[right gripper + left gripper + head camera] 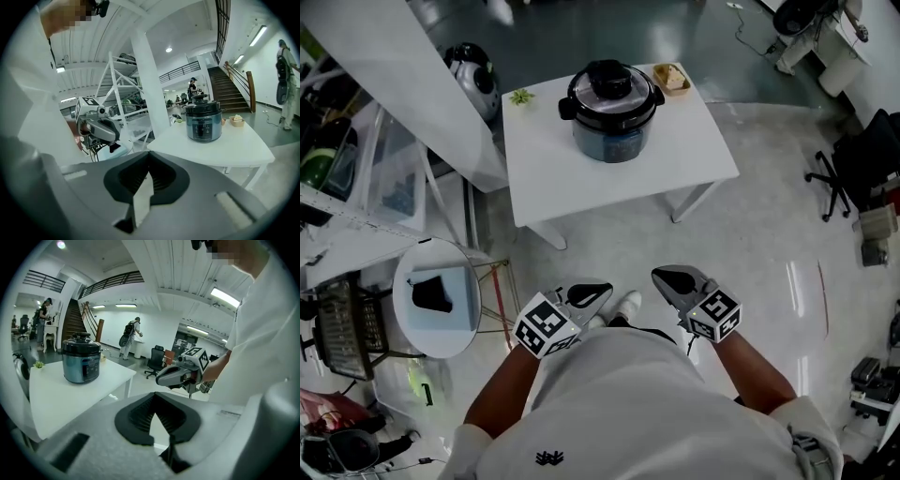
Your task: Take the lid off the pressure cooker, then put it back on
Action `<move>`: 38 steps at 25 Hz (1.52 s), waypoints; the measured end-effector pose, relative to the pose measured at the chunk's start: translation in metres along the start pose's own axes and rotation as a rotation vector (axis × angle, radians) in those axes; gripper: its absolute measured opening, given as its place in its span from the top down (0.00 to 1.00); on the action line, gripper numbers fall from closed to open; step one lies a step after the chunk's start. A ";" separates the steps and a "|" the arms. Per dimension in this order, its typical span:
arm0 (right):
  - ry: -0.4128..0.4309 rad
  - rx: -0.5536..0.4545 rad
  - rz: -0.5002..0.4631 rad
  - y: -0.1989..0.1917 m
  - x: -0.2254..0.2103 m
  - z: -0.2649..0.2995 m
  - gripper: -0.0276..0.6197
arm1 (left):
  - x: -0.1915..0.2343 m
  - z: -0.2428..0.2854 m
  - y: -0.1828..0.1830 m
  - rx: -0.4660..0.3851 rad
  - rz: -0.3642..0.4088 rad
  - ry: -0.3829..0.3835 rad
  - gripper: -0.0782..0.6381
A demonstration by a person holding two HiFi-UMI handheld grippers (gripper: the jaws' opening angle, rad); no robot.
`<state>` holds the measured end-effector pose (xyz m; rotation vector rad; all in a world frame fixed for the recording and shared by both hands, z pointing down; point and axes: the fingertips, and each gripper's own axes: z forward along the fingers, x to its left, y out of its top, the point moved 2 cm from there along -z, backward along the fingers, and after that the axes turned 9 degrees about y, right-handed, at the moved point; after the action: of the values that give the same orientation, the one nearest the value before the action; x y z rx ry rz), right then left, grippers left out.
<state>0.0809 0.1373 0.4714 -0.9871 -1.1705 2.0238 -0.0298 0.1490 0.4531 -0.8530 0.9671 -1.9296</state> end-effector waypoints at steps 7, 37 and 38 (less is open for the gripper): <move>-0.010 0.005 -0.018 -0.005 0.032 -0.001 0.94 | -0.018 -0.019 -0.014 -0.017 0.001 -0.015 0.88; 0.029 0.025 -0.093 -0.025 0.095 -0.043 0.94 | -0.073 -0.037 -0.040 -0.024 0.000 0.032 0.88; 0.035 0.024 -0.098 -0.026 0.094 -0.050 0.94 | -0.077 -0.032 -0.039 -0.017 0.004 0.039 0.88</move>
<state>0.0738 0.2445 0.4489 -0.9316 -1.1511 1.9324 -0.0351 0.2409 0.4545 -0.8256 1.0089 -1.9434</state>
